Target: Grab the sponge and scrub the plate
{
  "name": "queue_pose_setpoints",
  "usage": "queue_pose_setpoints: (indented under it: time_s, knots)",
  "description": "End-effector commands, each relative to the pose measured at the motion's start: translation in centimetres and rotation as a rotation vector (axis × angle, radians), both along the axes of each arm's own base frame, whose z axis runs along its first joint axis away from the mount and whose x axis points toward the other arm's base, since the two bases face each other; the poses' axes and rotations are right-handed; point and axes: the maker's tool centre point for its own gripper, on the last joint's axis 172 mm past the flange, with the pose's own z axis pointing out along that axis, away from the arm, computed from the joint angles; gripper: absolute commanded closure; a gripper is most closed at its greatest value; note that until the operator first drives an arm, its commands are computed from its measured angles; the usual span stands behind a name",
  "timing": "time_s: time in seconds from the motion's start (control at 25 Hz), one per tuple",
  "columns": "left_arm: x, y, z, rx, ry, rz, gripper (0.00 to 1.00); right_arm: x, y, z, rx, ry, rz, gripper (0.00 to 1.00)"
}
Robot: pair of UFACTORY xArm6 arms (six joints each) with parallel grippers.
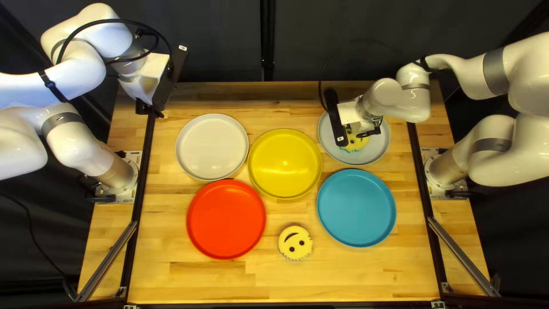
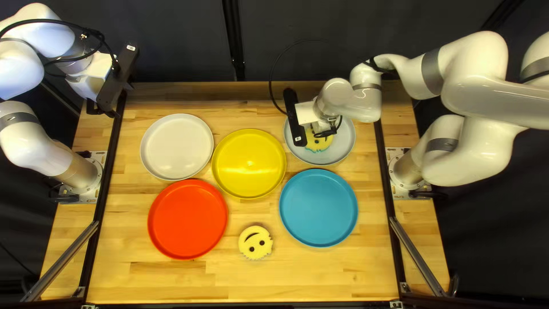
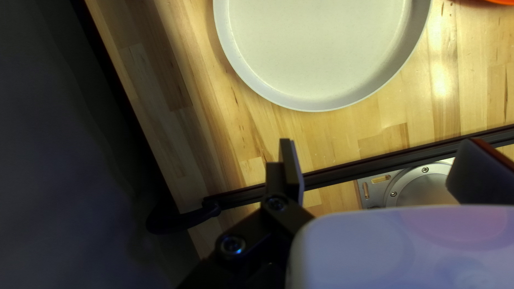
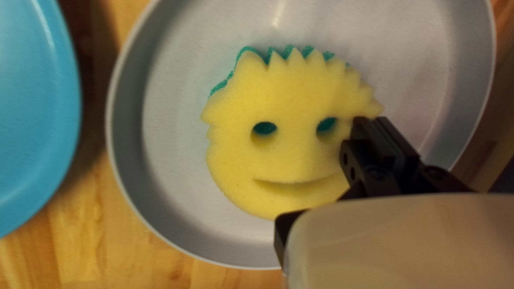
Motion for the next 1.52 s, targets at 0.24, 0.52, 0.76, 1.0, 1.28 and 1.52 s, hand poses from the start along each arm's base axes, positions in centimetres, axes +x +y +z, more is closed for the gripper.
queue_pose_setpoints:
  time_s: [0.24,0.52,0.76,1.0,1.28,1.52]
  knots:
    - [0.0,0.0,0.0,0.000,0.000,0.000,0.00,-0.2,-2.1,0.4,0.022,-0.038,-0.010,1.00]
    - [0.0,0.0,0.0,0.000,0.000,0.000,0.00,-1.6,2.3,0.2,0.018,-0.049,0.046,1.00]
    - [0.0,0.0,0.0,0.000,0.000,0.000,0.00,-3.1,5.0,0.0,0.010,-0.042,0.093,1.00]
    - [0.0,0.0,0.0,0.000,0.000,0.000,0.00,-3.8,5.8,-0.5,0.013,-0.031,0.136,1.00]
    - [0.0,0.0,0.0,0.000,0.000,0.000,0.00,-3.2,1.7,0.1,0.023,-0.036,0.144,1.00]
    - [0.0,0.0,0.0,0.000,0.000,0.000,0.00,-2.5,-1.6,0.4,0.033,-0.036,0.139,1.00]
